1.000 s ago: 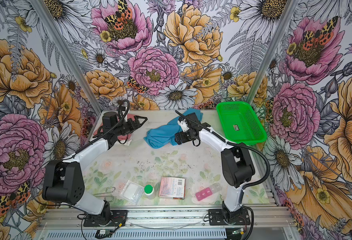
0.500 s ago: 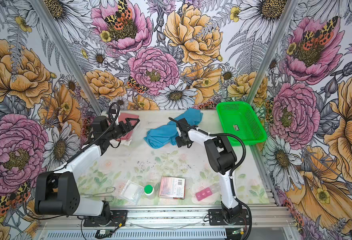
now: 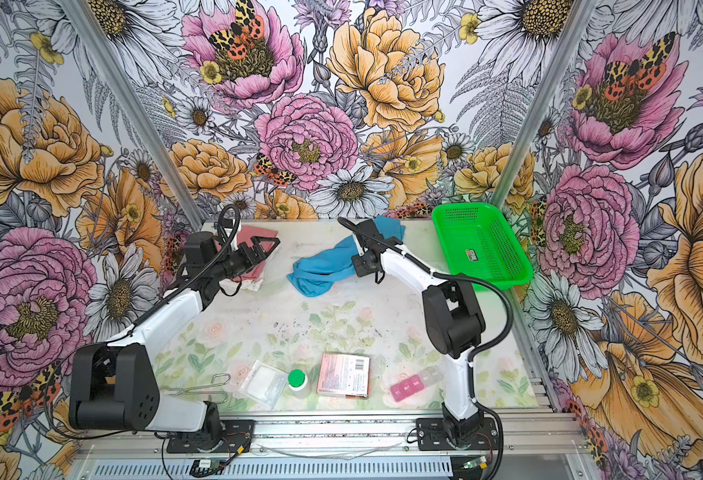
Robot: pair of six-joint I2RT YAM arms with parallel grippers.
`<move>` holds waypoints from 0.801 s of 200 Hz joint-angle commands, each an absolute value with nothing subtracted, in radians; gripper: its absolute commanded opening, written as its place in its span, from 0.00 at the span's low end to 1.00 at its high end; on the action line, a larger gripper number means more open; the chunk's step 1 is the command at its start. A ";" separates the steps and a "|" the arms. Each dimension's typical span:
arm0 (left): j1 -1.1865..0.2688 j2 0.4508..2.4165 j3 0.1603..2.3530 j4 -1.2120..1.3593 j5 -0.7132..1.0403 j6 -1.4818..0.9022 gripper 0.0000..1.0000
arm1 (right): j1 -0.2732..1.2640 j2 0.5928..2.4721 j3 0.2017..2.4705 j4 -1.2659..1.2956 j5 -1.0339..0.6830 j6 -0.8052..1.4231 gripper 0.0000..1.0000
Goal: Fold and stack the t-shirts
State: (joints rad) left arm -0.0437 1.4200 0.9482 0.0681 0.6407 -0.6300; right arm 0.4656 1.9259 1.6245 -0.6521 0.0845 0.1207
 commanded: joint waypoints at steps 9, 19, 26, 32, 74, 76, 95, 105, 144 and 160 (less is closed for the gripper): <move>-0.076 1.425 0.963 0.048 0.616 -0.610 0.99 | 0.472 1.662 1.671 -0.722 0.231 0.058 0.00; -0.090 1.429 0.962 0.048 0.607 -0.603 0.99 | 0.470 1.614 1.675 -0.735 0.254 0.044 0.00; -0.101 1.435 0.963 0.048 0.598 -0.601 0.99 | 0.466 1.586 1.679 -0.744 0.260 0.037 0.00; -0.110 1.443 0.965 0.048 0.591 -0.602 0.99 | 0.464 1.571 1.685 -0.754 0.261 0.030 0.00; -0.184 1.511 0.950 0.101 0.593 -0.648 0.99 | 0.460 1.505 1.698 -0.813 0.327 0.017 0.00; -0.187 1.517 0.949 0.105 0.592 -0.652 0.99 | 0.460 1.502 1.695 -0.814 0.329 0.018 0.00; -0.227 1.565 0.942 0.108 0.577 -0.672 0.98 | 0.459 1.475 1.663 -0.814 0.349 0.022 0.00; -0.245 1.596 0.938 0.117 0.577 -0.670 0.96 | 0.458 1.461 1.641 -0.815 0.352 0.026 0.00; -0.284 1.749 0.943 0.176 0.588 -0.686 0.80 | 0.417 1.399 1.522 -0.815 0.414 0.069 0.00; -0.294 1.771 0.942 0.159 0.500 -0.683 0.73 | 0.375 1.373 1.457 -0.815 0.431 0.097 0.00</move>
State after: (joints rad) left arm -0.2871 1.7405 0.9493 0.1322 0.5945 -0.6758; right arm 0.4316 1.4380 1.5211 -0.8120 0.3637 0.0467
